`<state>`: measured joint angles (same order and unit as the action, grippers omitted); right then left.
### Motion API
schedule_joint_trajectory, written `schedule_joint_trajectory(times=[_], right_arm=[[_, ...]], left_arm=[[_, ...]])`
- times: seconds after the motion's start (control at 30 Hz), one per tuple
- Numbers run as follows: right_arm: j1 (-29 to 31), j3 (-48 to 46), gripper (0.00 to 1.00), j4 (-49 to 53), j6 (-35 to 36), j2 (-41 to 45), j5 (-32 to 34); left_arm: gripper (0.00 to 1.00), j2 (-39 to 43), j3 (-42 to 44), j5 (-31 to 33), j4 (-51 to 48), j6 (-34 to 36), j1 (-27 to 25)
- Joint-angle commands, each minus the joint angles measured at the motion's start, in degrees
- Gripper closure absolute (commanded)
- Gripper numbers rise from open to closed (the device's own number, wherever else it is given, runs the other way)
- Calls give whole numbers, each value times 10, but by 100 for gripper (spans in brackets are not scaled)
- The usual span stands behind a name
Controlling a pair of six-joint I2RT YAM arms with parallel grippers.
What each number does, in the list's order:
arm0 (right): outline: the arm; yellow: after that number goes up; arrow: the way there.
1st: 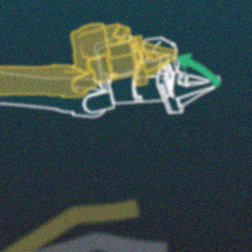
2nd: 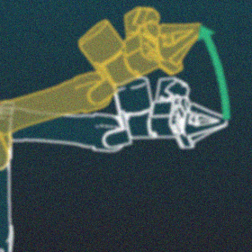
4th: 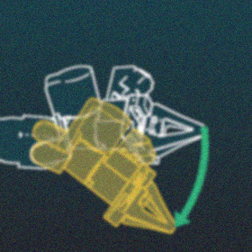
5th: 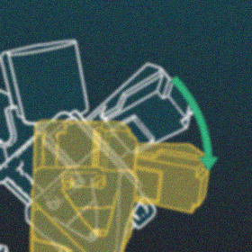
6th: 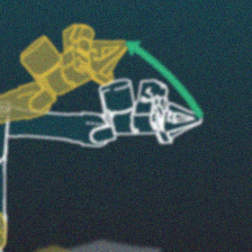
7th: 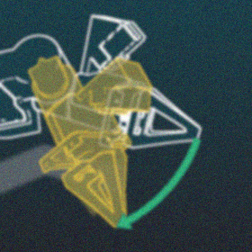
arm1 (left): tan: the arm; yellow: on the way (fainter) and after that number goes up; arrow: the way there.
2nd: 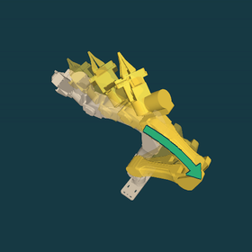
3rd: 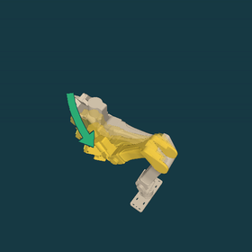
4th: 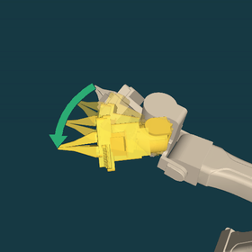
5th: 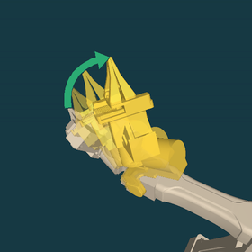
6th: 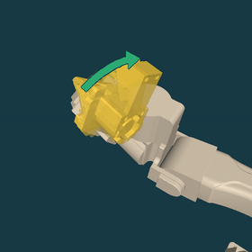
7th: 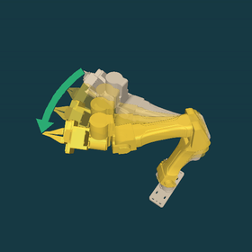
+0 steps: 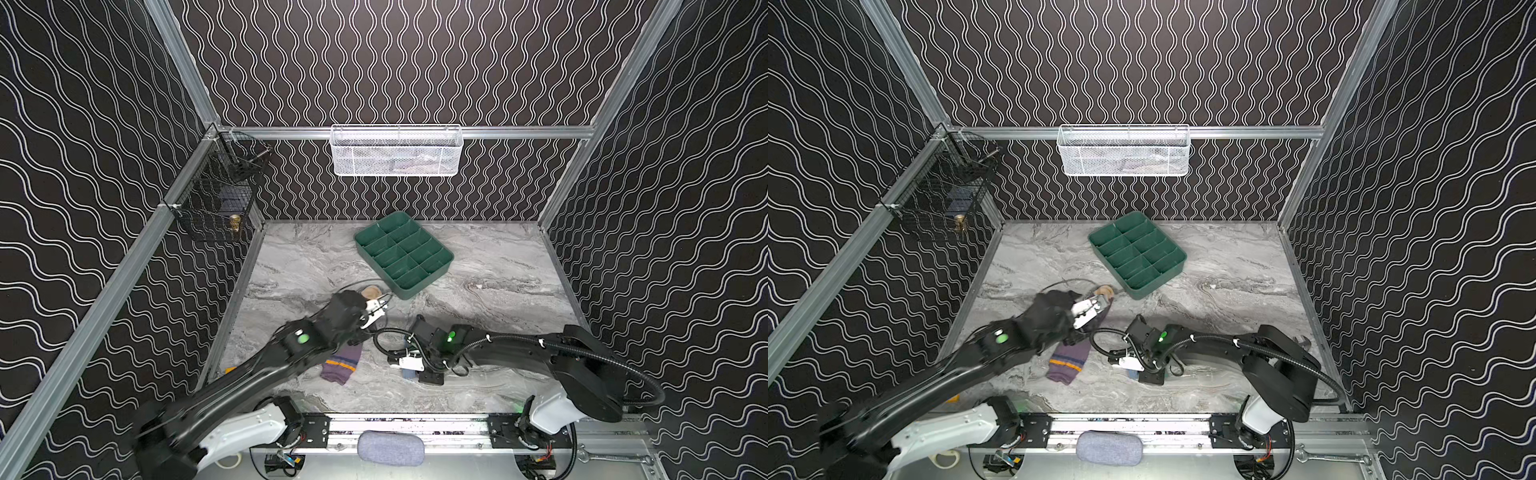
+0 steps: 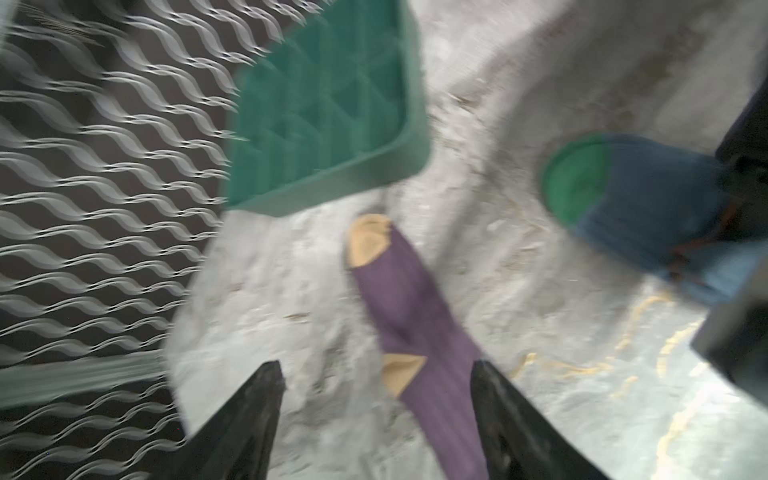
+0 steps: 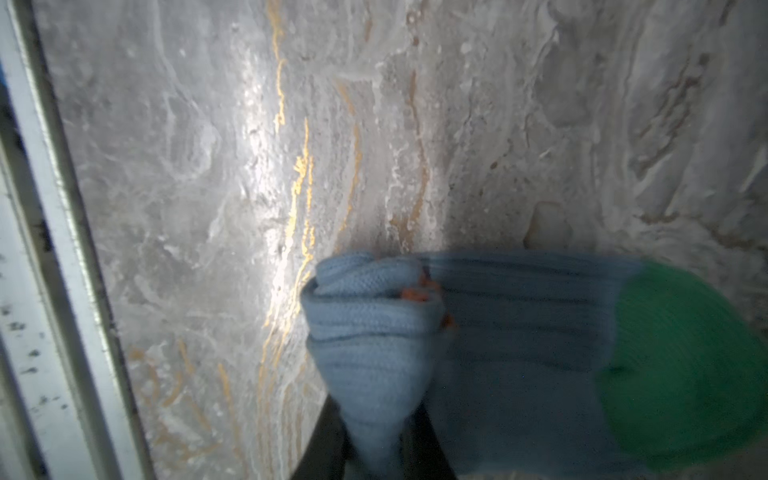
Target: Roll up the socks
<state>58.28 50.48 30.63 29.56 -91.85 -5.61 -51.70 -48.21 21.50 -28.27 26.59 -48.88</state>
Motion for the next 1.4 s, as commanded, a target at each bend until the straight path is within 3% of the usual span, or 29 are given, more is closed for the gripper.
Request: schedule_joint_trajectory(times=[0.0,0.23,0.4,0.6,0.93,1.37], right_arm=[[-24,21,100,90,1,-30,-69],[-91,63,100,128,30,-112,-150],[-118,101,100,122,41,-165,-121],[-129,99,100,40,62,-180,-44],[-147,121,100,37,85,-200,-52],[-157,106,100,19,84,-206,-85]], left_arm=[[24,91,27,-7,-4,74,0],[26,211,15,-154,-138,148,0],[26,165,11,-233,-165,183,0],[26,66,69,-194,-54,191,-38],[28,-177,98,-138,113,110,-162],[31,-324,97,-139,250,49,-188]])
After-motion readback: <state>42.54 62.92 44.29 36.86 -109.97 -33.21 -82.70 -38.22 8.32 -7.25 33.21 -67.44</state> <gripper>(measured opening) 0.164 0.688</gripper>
